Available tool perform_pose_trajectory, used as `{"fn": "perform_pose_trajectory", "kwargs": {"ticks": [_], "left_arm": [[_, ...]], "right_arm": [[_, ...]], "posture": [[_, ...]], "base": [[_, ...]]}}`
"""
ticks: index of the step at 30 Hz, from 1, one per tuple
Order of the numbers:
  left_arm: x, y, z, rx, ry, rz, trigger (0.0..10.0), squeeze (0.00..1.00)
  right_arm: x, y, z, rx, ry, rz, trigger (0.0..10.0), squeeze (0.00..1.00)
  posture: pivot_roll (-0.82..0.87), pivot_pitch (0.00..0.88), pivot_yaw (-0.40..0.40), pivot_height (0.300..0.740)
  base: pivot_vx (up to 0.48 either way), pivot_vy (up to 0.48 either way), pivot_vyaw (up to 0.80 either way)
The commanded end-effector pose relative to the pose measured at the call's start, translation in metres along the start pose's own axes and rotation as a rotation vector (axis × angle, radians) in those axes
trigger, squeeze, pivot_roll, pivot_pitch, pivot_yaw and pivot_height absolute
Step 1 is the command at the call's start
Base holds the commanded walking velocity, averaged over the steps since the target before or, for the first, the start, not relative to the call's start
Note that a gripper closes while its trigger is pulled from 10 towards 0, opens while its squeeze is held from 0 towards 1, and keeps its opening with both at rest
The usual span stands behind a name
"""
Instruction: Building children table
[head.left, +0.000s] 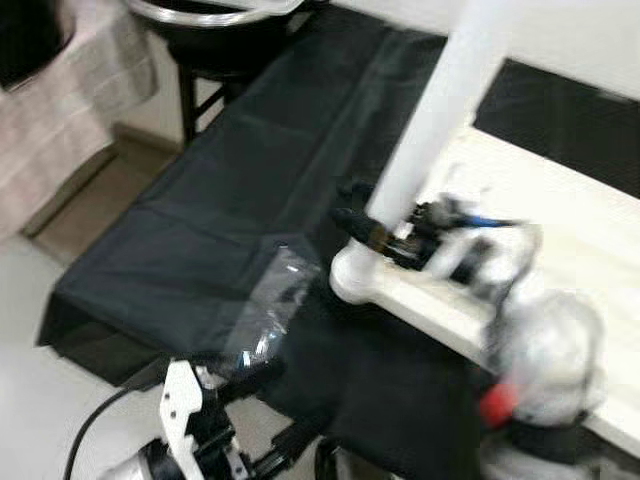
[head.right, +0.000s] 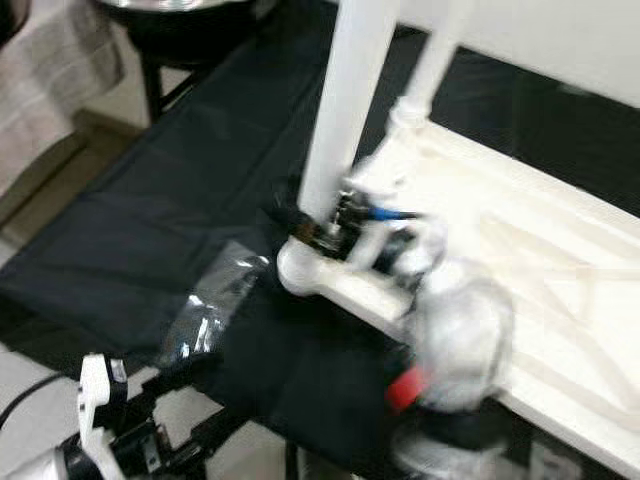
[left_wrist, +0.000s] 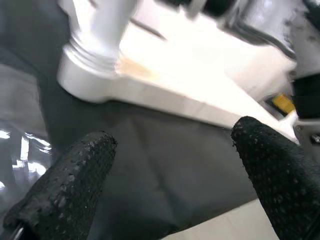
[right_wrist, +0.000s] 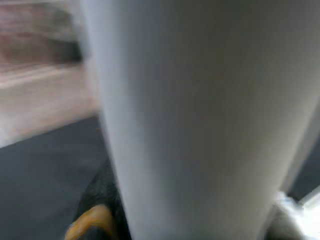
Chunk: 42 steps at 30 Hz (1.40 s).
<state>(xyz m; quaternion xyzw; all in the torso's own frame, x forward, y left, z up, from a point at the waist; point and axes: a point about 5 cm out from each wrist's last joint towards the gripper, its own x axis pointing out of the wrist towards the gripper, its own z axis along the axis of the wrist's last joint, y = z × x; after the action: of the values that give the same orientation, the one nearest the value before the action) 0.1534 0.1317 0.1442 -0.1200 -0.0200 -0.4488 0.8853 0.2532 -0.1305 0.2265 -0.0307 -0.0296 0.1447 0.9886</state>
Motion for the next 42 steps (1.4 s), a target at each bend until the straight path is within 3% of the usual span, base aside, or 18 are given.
{"fn": "perform_pose_trajectory", "kwargs": {"ticks": [1,3,5,6,11,12,14,15,19,22,23,24,25,32,38,40,41,42], "left_arm": [[-0.003,0.0,-0.007,-0.032,0.024,0.013,10.0,0.0],[-0.003,0.001,-0.007,-0.04,0.018,0.008,10.0,0.0],[-0.002,0.001,-0.008,-0.043,0.019,0.0,10.0,0.0],[-0.001,0.002,-0.008,-0.044,0.025,-0.013,10.0,0.0],[-0.001,0.004,-0.008,-0.043,0.025,-0.014,10.0,0.0],[-0.001,0.004,-0.008,-0.041,0.022,-0.01,10.0,0.0],[0.0,0.005,-0.008,-0.036,0.019,-0.005,10.0,0.0],[0.0,0.005,-0.008,-0.035,0.018,-0.004,10.0,0.0],[0.0,0.005,-0.008,-0.033,0.017,-0.003,10.0,0.0],[0.0,0.005,-0.009,-0.034,0.017,-0.004,10.0,0.0],[0.001,0.004,-0.009,-0.035,0.017,-0.006,10.0,0.0],[0.001,0.004,-0.01,-0.035,0.019,-0.007,10.0,0.0],[0.001,0.004,-0.01,-0.035,0.02,-0.007,10.0,0.0],[0.001,0.002,-0.009,-0.032,0.02,-0.004,10.0,0.0],[0.0,0.0,-0.008,-0.026,0.027,-0.005,10.0,0.0],[0.0,0.0,-0.008,-0.026,0.027,-0.005,10.0,0.0],[-0.001,-0.001,-0.008,-0.025,0.028,-0.004,10.0,0.0],[-0.001,-0.001,-0.008,-0.025,0.028,-0.004,10.0,0.0]], "right_arm": [[-0.045,-0.002,-0.09,0.075,0.587,-0.185,0.0,0.32],[-0.037,0.013,-0.083,-0.031,0.489,0.003,0.0,0.27],[-0.031,0.011,-0.082,-0.033,0.475,-0.006,0.0,0.21],[-0.024,0.012,-0.08,-0.006,0.463,0.005,0.0,0.08],[-0.017,0.021,-0.075,0.021,0.452,0.023,0.0,0.0],[-0.015,0.022,-0.073,0.004,0.446,0.036,10.0,0.0],[-0.01,0.019,-0.061,-0.005,0.412,0.014,10.0,0.0],[-0.002,0.011,-0.052,0.0,0.355,0.04,10.0,1.0],[0.015,-0.008,-0.017,0.013,0.132,0.275,10.0,1.0],[0.016,-0.009,-0.009,0.023,0.088,0.371,10.0,1.0],[0.016,-0.012,-0.002,0.004,0.061,0.432,10.0,0.49],[0.014,-0.014,0.004,-0.004,0.047,0.542,10.0,0.11],[0.013,-0.018,0.008,-0.031,0.046,0.622,10.0,0.0],[0.025,-0.035,0.015,-0.139,0.052,0.834,10.0,0.0],[0.053,-0.044,0.028,-0.175,-0.018,0.905,10.0,0.0],[0.053,-0.044,0.028,-0.175,-0.018,0.905,10.0,0.0],[0.058,-0.046,0.033,-0.178,-0.033,0.923,5.8,0.0],[0.058,-0.046,0.033,-0.178,-0.033,0.923,5.8,0.0]], "posture": [[0.03,0.303,-0.088,0.74],[0.02,0.3,-0.068,0.74],[0.02,0.284,-0.071,0.74],[0.02,0.274,-0.074,0.74],[0.02,0.273,-0.074,0.74],[0.02,0.275,-0.077,0.74],[0.02,0.275,-0.078,0.74],[0.02,0.275,-0.077,0.74],[0.02,0.27,-0.075,0.74],[0.03,0.265,-0.073,0.74],[0.03,0.264,-0.074,0.74],[0.04,0.261,-0.076,0.74],[0.04,0.261,-0.076,0.74],[0.06,0.254,-0.063,0.74],[0.08,0.266,-0.056,0.74],[0.08,0.266,-0.056,0.74],[0.08,0.268,-0.056,0.74],[0.08,0.268,-0.056,0.74]], "base": [[0.0,0.0,0.0],[0.0,0.0,0.0],[0.0,0.0,0.0],[0.0,0.0,0.0],[0.0,0.0,0.0],[0.0,0.0,0.0],[0.0,0.0,0.0],[0.0,0.0,0.0],[0.0,0.0,0.0],[0.0,0.0,0.0],[0.0,0.0,0.0],[0.0,0.0,0.0],[0.0,0.0,0.0],[0.0,0.0,0.0],[0.0,0.0,0.0],[0.0,0.0,0.0],[0.0,0.0,0.0],[0.0,0.0,0.0]]}}
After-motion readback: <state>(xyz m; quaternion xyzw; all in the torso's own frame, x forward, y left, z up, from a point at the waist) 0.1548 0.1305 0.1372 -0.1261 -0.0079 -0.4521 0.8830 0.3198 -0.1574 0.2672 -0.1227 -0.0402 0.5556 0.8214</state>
